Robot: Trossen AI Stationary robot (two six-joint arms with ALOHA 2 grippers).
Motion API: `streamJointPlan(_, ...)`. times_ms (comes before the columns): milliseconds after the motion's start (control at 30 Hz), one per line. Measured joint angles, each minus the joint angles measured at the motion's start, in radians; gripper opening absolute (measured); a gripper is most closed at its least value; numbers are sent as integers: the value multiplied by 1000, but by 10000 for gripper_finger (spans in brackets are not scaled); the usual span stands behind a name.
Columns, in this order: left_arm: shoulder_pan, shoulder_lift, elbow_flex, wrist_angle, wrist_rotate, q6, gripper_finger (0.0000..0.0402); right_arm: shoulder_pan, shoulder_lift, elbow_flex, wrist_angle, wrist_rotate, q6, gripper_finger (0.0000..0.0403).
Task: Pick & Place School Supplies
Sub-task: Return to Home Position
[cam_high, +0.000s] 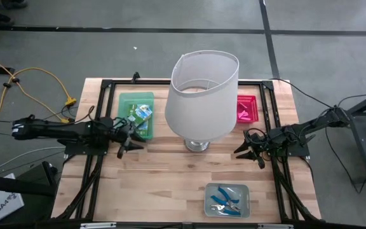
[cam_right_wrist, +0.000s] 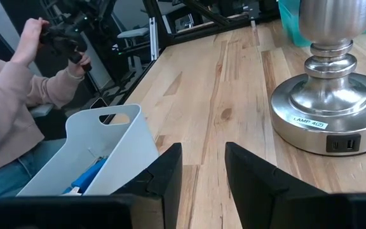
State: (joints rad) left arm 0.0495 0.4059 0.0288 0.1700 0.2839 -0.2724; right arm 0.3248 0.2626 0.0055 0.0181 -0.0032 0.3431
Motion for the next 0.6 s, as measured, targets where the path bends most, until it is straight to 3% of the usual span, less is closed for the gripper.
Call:
streamJointPlan(200,23,-111,0,-125,-39,-20,159,0,0,0,0,0,0,112)
streamJointPlan(333,12,-182,-1,-171,-126,-33,159,0,0,0,1,0,0,112)
streamJointPlan(600,-75,-187,-1,-205,-296,-93,159,0,0,0,1,0,0,112)
